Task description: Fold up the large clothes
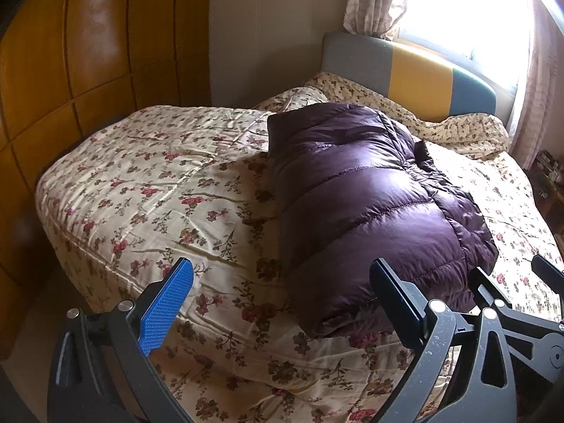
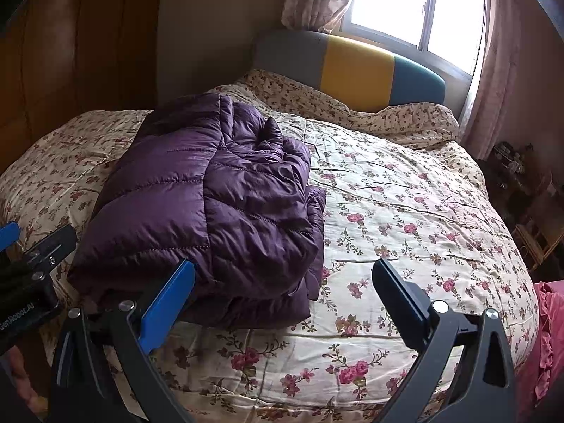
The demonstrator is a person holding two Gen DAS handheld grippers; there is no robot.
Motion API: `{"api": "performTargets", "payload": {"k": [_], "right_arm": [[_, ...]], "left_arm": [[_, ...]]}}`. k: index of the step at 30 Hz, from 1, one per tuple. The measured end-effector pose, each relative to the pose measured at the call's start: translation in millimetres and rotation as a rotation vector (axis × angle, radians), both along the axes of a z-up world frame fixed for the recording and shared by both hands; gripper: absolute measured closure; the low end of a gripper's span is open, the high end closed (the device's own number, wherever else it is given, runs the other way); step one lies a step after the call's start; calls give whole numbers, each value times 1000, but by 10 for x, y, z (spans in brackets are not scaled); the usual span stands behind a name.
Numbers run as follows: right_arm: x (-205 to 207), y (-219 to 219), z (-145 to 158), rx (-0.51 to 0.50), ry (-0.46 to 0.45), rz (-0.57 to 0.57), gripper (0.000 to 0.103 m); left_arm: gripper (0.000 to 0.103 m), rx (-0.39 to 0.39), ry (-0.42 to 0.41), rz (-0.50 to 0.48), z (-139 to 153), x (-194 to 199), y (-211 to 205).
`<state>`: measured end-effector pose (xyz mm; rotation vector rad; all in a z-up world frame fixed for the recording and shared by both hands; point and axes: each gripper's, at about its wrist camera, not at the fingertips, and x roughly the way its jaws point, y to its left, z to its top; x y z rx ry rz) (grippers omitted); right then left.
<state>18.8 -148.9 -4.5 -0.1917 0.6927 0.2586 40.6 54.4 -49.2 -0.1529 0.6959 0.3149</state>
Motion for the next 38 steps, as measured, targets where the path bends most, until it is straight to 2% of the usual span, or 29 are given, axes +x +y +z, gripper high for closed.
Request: {"api": "performTargets", "payload": {"k": [24, 27, 38], "right_arm": [[63, 0, -76, -5, 24, 1, 3], [70, -1, -88, -5, 28, 0, 3], [86, -37, -86, 12, 25, -10, 3]], "left_arm": [[4, 41, -17, -6, 30, -5, -46], [7, 53, -20, -2, 28, -7, -52], [7, 30, 4, -19, -6, 41, -36]]}}
